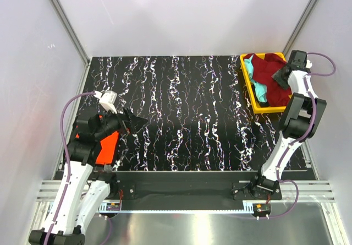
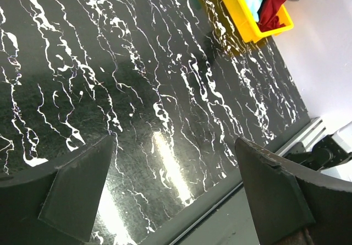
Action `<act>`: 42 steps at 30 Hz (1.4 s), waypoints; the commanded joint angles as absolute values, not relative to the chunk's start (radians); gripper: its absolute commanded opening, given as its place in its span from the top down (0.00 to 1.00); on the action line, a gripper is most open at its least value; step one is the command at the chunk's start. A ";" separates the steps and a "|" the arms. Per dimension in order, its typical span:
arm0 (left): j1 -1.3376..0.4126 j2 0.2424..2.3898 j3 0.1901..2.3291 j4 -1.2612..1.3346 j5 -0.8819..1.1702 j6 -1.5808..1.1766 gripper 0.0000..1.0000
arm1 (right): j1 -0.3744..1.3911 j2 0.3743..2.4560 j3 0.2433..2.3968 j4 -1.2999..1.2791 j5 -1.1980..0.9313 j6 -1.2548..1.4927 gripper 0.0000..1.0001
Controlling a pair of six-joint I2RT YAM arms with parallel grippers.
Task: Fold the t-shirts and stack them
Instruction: Grab the tshirt from the pile
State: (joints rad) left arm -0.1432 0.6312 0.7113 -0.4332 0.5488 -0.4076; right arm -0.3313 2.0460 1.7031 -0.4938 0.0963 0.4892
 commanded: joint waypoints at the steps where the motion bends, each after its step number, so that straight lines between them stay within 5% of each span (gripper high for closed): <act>1: -0.155 0.638 0.741 -0.383 0.557 -0.361 0.01 | -0.337 2.052 1.767 -0.463 0.132 0.468 0.59; 4: -0.160 0.635 0.739 -0.380 0.554 -0.354 0.01 | -0.337 2.034 1.758 -0.463 0.143 0.472 0.76; 5: -0.161 0.634 0.738 -0.382 0.551 -0.353 0.01 | -0.337 2.023 1.755 -0.465 0.153 0.472 0.74; 7: -0.161 0.627 0.738 -0.380 0.545 -0.353 0.01 | -0.337 2.006 1.750 -0.465 0.143 0.445 0.55; 19: -0.173 0.595 0.738 -0.400 0.557 -0.342 0.01 | -0.339 1.922 1.691 -0.486 0.080 0.474 0.56; 24: -0.175 0.591 0.738 -0.408 0.557 -0.339 0.01 | -0.339 1.842 1.597 -0.514 0.063 0.517 0.26; 27: -0.183 0.595 0.742 -0.413 0.560 -0.337 0.01 | -0.337 1.807 1.550 -0.552 0.049 0.541 0.25; 42: -0.202 0.612 0.750 -0.411 0.551 -0.333 0.01 | -0.333 1.838 1.494 -0.511 -0.064 0.655 0.54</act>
State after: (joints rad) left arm -0.1993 0.6109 0.7116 -0.4335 0.5461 -0.3576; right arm -0.3347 1.8336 1.4693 -0.5354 -0.0479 0.6315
